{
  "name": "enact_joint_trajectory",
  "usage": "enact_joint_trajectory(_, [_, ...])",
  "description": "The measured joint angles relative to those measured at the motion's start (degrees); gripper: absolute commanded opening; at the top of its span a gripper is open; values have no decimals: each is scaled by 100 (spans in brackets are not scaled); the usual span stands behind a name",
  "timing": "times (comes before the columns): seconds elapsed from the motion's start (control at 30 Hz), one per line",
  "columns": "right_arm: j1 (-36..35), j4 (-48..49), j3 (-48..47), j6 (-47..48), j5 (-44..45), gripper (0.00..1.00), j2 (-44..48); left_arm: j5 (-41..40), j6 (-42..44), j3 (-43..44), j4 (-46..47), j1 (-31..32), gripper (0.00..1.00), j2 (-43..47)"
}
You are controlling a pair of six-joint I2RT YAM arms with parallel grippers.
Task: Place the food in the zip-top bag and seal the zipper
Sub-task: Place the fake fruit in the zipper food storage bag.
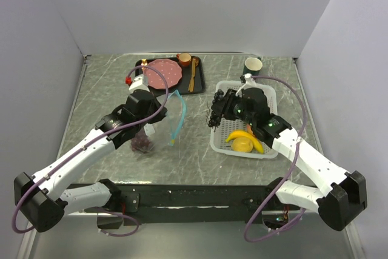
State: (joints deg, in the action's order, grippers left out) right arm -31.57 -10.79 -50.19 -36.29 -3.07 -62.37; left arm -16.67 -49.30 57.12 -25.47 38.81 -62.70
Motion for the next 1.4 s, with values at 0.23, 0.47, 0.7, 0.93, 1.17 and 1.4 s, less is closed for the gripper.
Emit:
enact_joint_trajectory(0.23, [-275, 662, -33, -282, -442, 31, -424, 79, -11, 0, 68, 0, 1, 0])
enact_joint_trajectory(0.47, [-463, 1182, -225, -476, -695, 31, -1270, 138, -13, -90, 74, 0, 1, 2])
enact_joint_trajectory(0.7, [-522, 1512, -726, -682, -815, 31, -1794, 190, -90, -92, 76, 0, 1, 7])
enact_joint_trajectory(0.93, [-608, 2009, -833, -966, -1029, 30, -2168, 275, -114, -92, 81, 0, 1, 7])
enact_joint_trajectory(1.17, [-804, 2146, -831, -1187, -1259, 30, -2708, 361, -118, -96, 107, 0, 1, 20])
enact_joint_trajectory(1.4, [-1003, 2149, -831, -1207, -1379, 31, -2802, 352, -105, -96, 83, 0, 1, 111])
